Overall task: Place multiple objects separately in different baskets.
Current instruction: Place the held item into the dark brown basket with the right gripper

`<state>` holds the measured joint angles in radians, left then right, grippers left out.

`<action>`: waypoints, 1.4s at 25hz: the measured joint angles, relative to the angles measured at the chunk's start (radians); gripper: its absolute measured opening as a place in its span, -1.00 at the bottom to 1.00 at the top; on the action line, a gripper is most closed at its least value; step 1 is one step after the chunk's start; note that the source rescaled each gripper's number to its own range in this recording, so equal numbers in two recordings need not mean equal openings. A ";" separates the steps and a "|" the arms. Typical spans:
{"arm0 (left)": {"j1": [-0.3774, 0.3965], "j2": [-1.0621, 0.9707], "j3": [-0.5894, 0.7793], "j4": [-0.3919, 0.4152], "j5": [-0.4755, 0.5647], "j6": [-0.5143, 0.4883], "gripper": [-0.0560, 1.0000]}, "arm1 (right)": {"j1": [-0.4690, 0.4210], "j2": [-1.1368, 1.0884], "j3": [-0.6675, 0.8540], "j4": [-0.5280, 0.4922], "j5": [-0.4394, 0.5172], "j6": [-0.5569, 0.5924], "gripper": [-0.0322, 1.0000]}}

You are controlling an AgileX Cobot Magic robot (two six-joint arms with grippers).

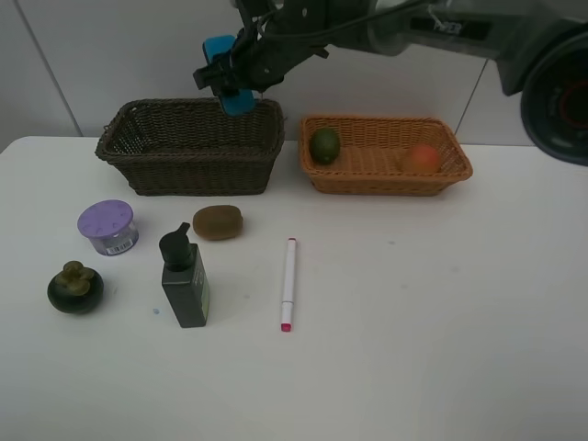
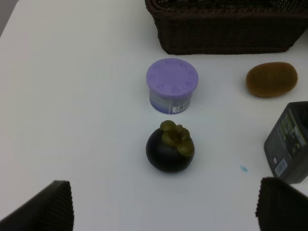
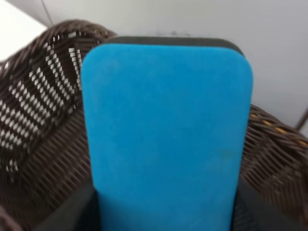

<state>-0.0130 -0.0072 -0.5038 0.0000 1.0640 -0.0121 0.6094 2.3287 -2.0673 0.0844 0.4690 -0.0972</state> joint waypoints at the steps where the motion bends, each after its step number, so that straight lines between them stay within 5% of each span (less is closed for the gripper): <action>1: 0.000 0.000 0.000 0.000 0.000 0.000 1.00 | 0.001 0.015 -0.001 0.016 -0.021 -0.001 0.09; 7: 0.000 0.000 0.000 0.000 0.000 0.000 1.00 | 0.001 0.102 -0.001 0.075 -0.096 -0.001 0.09; 26: 0.000 0.000 0.000 0.000 0.000 0.000 1.00 | 0.001 0.155 -0.003 0.102 -0.114 -0.001 0.09; 30: 0.000 0.000 0.000 0.000 0.000 0.000 1.00 | 0.001 0.155 -0.003 0.100 -0.130 -0.001 0.77; 35: 0.000 0.000 0.000 0.000 0.000 0.000 1.00 | 0.001 0.153 -0.003 0.100 -0.136 -0.001 0.97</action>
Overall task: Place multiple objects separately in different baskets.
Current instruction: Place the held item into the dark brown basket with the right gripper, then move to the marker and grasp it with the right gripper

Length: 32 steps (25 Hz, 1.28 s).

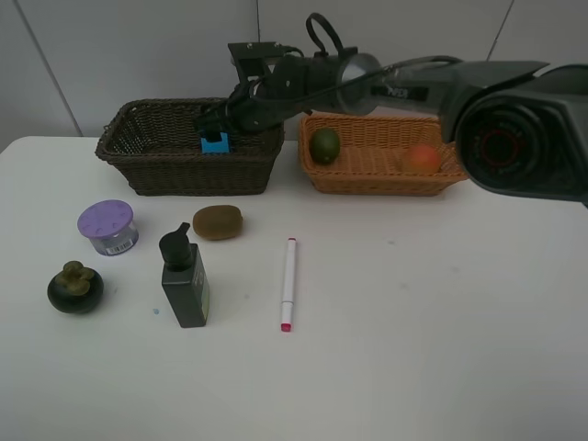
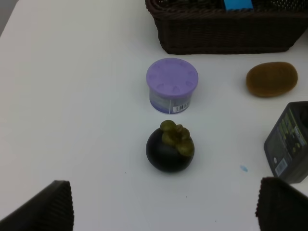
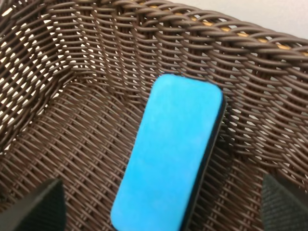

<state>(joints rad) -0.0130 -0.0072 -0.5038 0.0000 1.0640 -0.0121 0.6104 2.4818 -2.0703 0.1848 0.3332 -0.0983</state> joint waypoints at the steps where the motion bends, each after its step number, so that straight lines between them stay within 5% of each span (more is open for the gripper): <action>1: 0.000 0.000 0.000 0.000 0.000 0.000 1.00 | 0.000 0.000 0.000 0.000 0.000 0.000 0.97; 7: 0.000 0.000 0.000 0.000 0.000 0.000 1.00 | 0.000 -0.009 0.000 0.000 0.015 0.000 0.98; 15: 0.000 0.000 0.000 0.000 0.000 0.000 1.00 | 0.000 -0.145 0.000 -0.007 0.214 0.033 0.98; 26: 0.000 0.000 0.000 0.000 0.000 0.000 1.00 | 0.000 -0.336 -0.001 -0.174 0.817 0.442 0.98; 32: 0.000 0.000 0.000 0.000 0.000 0.000 1.00 | 0.034 -0.352 -0.001 -0.265 0.885 0.618 0.98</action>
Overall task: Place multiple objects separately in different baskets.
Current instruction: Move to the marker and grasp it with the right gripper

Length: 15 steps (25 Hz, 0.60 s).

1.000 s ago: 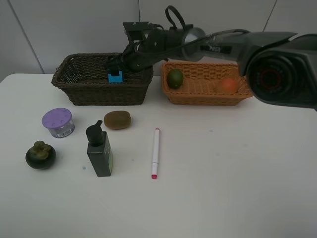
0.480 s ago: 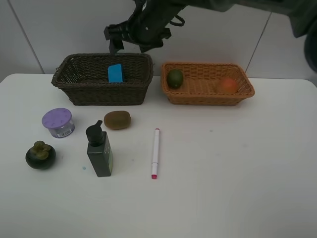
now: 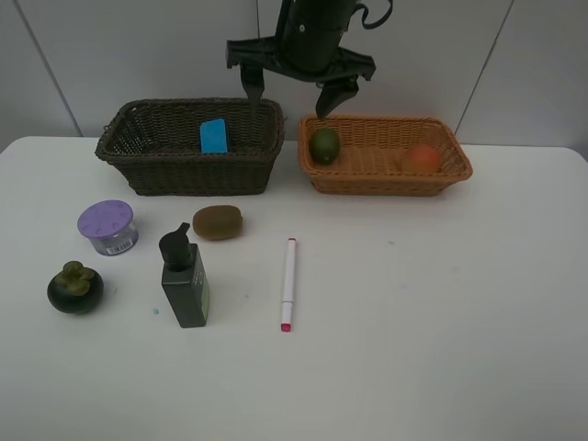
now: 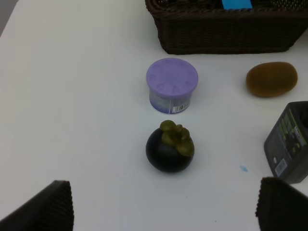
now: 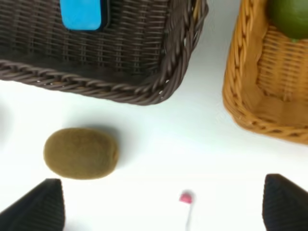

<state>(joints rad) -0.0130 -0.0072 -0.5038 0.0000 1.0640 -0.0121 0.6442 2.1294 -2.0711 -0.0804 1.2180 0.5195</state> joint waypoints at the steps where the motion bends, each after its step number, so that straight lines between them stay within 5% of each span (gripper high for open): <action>1: 0.000 0.000 0.000 0.000 0.000 0.000 1.00 | 0.010 0.000 0.003 -0.003 0.000 0.036 0.96; 6: 0.000 0.000 0.000 0.000 0.000 0.000 1.00 | 0.066 -0.002 0.081 -0.020 0.000 0.152 0.80; 15: 0.000 0.000 0.000 0.000 0.000 0.000 1.00 | 0.124 -0.014 0.276 -0.023 0.001 0.179 0.75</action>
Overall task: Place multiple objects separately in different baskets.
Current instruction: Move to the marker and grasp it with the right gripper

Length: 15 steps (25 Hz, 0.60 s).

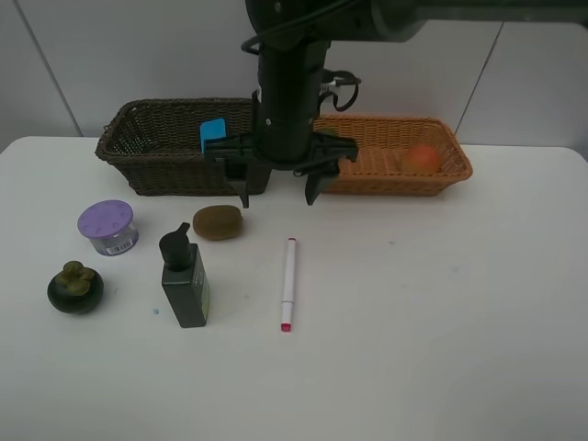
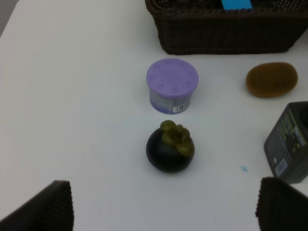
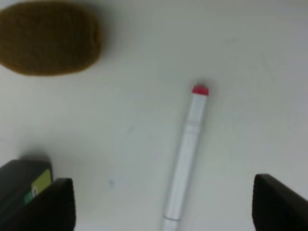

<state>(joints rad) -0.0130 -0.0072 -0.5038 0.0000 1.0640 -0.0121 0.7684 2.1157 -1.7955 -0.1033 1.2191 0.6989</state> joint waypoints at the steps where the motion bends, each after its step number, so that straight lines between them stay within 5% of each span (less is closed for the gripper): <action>1: 0.000 0.000 0.000 0.000 0.000 0.000 1.00 | 0.005 -0.004 0.019 -0.001 0.000 0.001 0.75; 10: 0.000 0.000 0.000 0.000 0.000 0.000 1.00 | 0.047 -0.116 0.192 -0.055 -0.010 0.002 0.75; 15: 0.000 0.000 0.000 0.000 0.000 0.000 1.00 | 0.047 -0.151 0.363 0.042 -0.238 0.028 0.75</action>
<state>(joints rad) -0.0130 -0.0072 -0.5038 0.0000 1.0640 -0.0121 0.8150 1.9650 -1.4327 -0.0618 0.9810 0.7272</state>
